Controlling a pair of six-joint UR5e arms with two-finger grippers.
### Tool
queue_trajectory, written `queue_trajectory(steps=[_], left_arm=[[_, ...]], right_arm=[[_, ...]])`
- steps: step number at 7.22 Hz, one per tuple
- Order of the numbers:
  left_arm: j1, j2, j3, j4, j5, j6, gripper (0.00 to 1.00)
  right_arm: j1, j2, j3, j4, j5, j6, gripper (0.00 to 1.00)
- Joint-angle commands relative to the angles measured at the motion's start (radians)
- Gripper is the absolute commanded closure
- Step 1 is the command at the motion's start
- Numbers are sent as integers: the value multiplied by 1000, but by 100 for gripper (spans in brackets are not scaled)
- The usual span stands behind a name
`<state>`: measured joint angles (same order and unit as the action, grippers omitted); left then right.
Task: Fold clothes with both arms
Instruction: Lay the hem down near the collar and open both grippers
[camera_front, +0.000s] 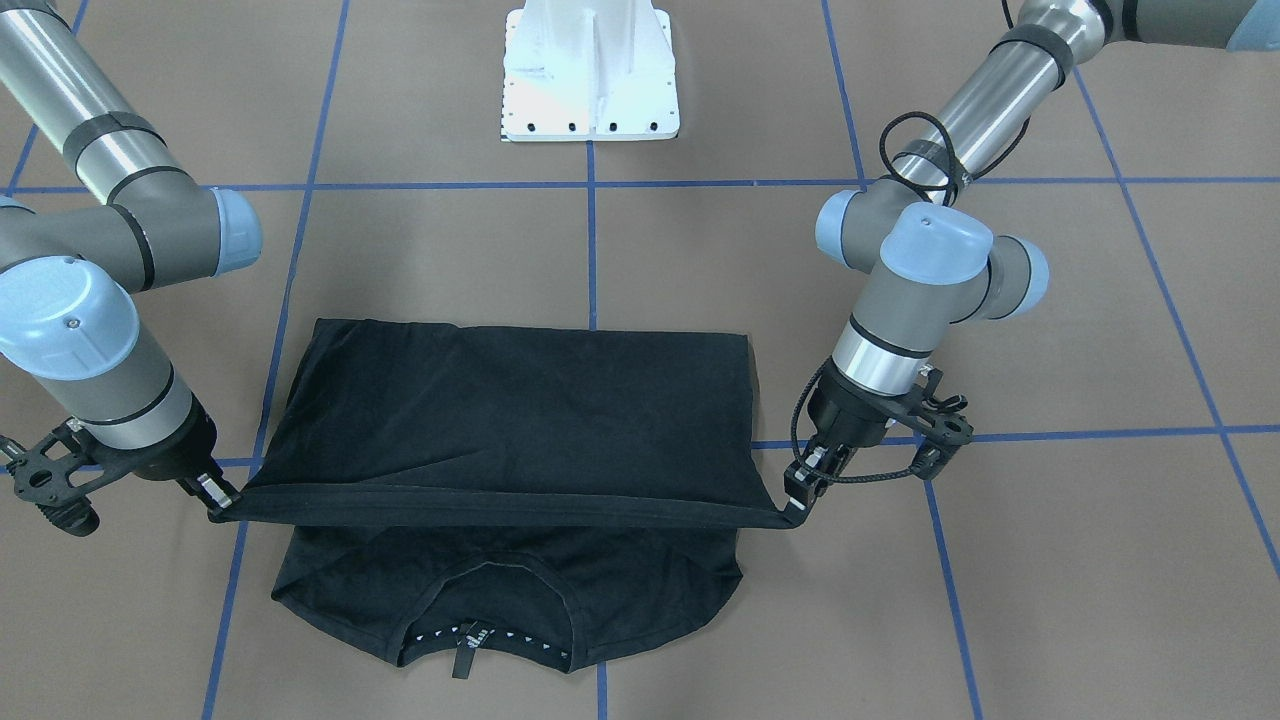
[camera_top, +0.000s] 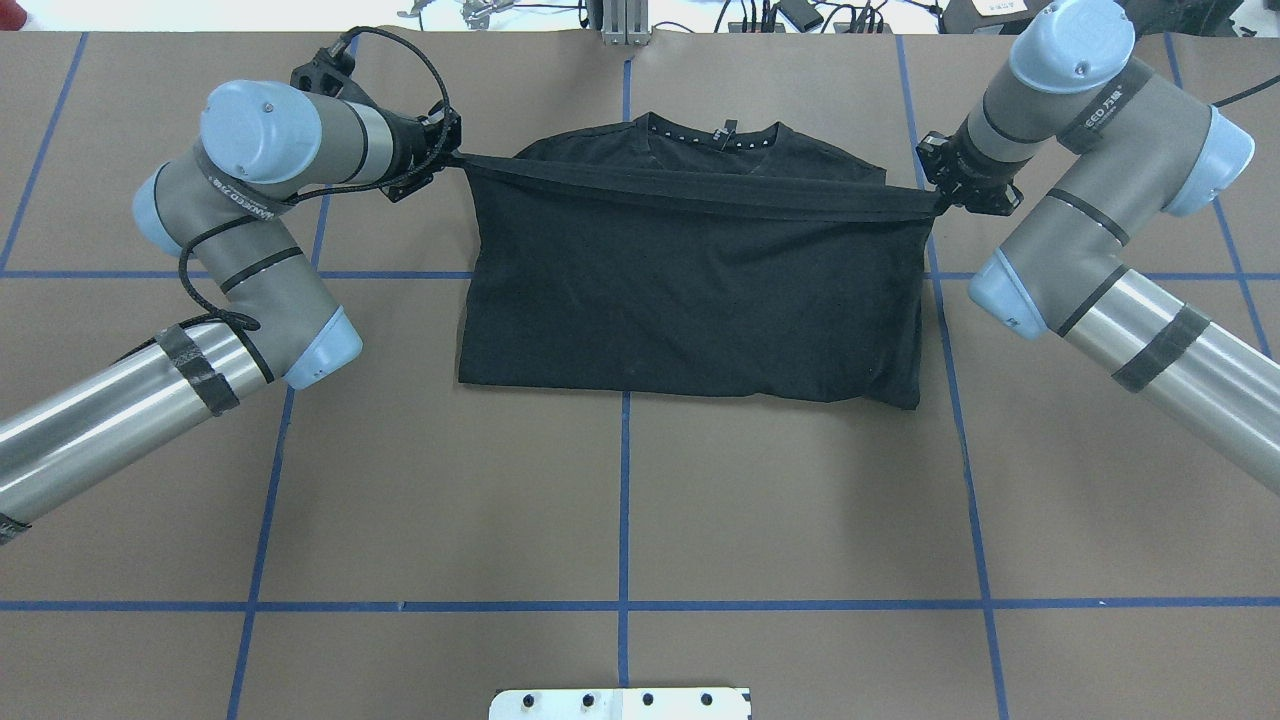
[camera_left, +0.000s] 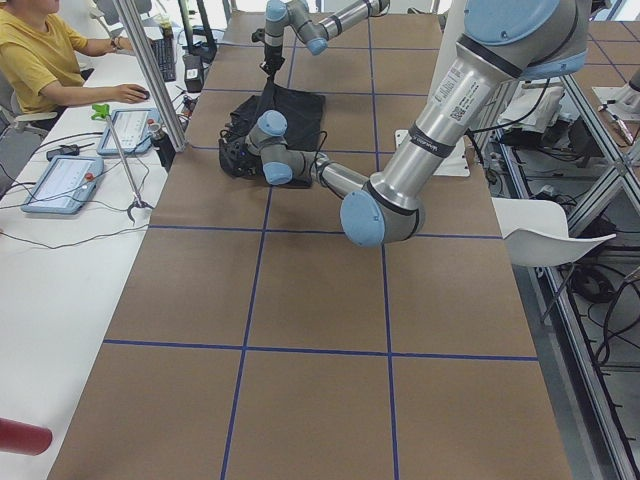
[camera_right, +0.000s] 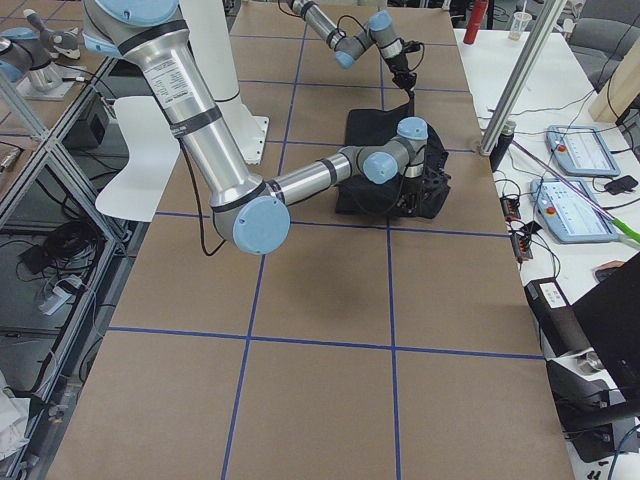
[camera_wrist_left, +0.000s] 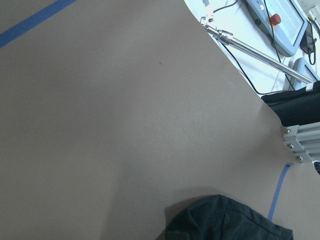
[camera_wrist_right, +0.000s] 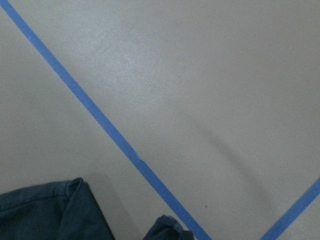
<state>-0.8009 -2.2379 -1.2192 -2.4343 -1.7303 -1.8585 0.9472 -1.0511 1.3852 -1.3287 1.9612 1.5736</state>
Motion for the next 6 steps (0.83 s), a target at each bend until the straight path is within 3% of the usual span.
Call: queue_trajectory(steps=[1,2,3,4,5,6], left_arm=[[-4,-20,49,-18,2,2,100],[-7,-28,85,-53,2,2,100],[-9,-40,117,-72,12,2,82],[-9,-46,133,-74,23,34,47],[-32,-52,136,-80,23,76,32],[-38,-51,136,-81,23,79,31]], right_arm=[[-4,31,-46,8,-36,0,100],[-7,51,-79,9,-53,-3,100],[-7,51,-81,14,-54,-1,100],[-5,56,-83,14,-55,-1,43],[-4,74,-87,14,-56,3,2],[1,101,-83,14,-56,15,0]])
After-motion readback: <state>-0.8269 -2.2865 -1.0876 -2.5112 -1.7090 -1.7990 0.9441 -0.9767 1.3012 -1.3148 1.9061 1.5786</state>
